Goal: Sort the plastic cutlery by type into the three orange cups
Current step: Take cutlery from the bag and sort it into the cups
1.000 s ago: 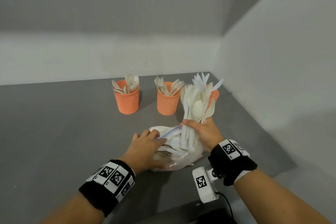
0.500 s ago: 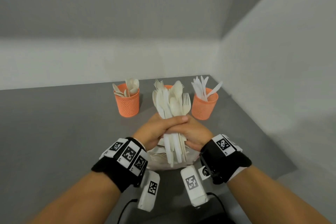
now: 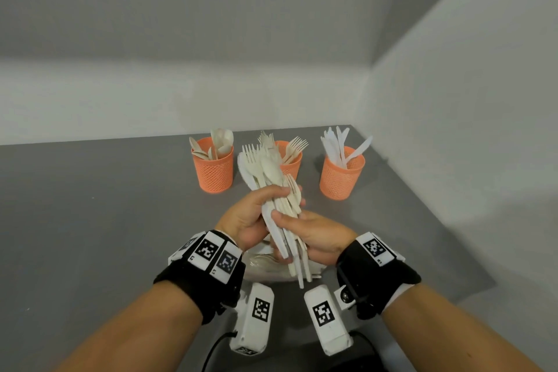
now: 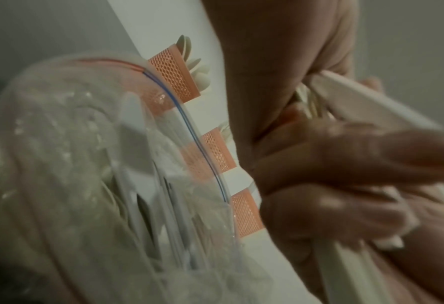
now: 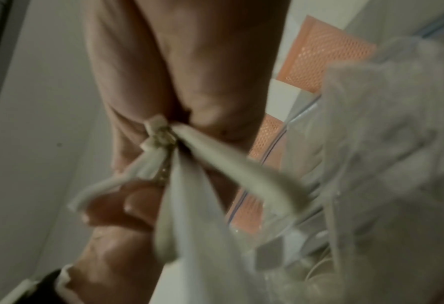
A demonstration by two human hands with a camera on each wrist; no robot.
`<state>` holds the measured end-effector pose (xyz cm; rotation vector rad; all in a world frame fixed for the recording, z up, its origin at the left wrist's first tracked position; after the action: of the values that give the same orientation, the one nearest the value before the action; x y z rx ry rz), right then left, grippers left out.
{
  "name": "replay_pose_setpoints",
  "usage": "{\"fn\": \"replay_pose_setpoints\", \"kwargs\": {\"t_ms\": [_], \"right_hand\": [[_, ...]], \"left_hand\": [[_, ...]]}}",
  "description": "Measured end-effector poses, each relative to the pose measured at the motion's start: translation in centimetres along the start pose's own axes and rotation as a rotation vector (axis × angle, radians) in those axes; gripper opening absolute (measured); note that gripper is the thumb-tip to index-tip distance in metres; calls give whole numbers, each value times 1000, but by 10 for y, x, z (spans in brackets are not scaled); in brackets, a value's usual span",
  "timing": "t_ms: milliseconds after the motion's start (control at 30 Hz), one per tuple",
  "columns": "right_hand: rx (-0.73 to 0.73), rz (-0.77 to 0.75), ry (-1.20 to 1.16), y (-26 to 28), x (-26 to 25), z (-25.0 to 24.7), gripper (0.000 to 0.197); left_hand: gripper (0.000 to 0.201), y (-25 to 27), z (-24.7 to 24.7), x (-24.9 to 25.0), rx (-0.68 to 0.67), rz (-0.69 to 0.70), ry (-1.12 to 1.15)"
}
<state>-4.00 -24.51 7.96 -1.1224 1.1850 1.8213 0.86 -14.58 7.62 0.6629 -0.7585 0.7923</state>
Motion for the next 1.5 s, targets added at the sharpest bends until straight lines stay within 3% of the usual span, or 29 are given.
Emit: {"fn": "replay_pose_setpoints", "kwargs": {"t_ms": [133,233,300,367,400,467,567,633,733,900,1100,1167,1267,1333,1500], "right_hand": [[33,40,12,-1,-5,-8,33],[84,9,111,0,-5,-12,25],[259,-105,322,-1,-3,-17,32],[511,-346,544,0,-7,-18,40],[562,-465,613,0,-9,-16,43],[513,-558,779,-1,-10,-12,57],[386,-430,987,-8,-5,-5,88],[349,-384,1008,-14,-3,-1,81],[280,-366,973,-14,-6,11,61],[129,-245,652,-8,-12,17,55],[36,-251,773,-10,-12,16,50],[160,-301,797,-13,-12,9,44],[509,-599,814,-16,-20,-2,25],[500,-700,875,-17,-26,2,14],[454,-710,966,-23,-28,6,18]], "left_hand": [[17,-6,-6,2,158,23,42],[3,-11,-15,8,228,79,102],[5,-12,-19,12,243,102,157],[9,-12,-20,14,248,116,195],[13,-12,-21,13,251,120,210],[27,-12,-22,9,247,105,242],[24,-10,-20,8,255,89,247],[10,-9,-16,11,271,144,210],[7,-5,-12,15,243,185,164],[38,3,-19,13,164,159,186],[7,-1,-25,9,327,152,156],[2,-1,-27,12,344,166,152],[1,-4,-31,15,345,190,148],[4,-5,-30,14,324,176,172],[13,-2,-23,13,262,172,259]]}}
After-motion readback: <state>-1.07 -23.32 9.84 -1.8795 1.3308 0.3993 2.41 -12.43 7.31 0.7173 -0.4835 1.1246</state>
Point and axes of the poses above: each hand's wrist, its own y-axis away from the middle knuckle, its own z-axis out of the palm, x = y × z, the point moved 2 cm from there along -y, towards the middle knuckle, and after that the axes turned 3 degrees about x, right-handed, at the moved point
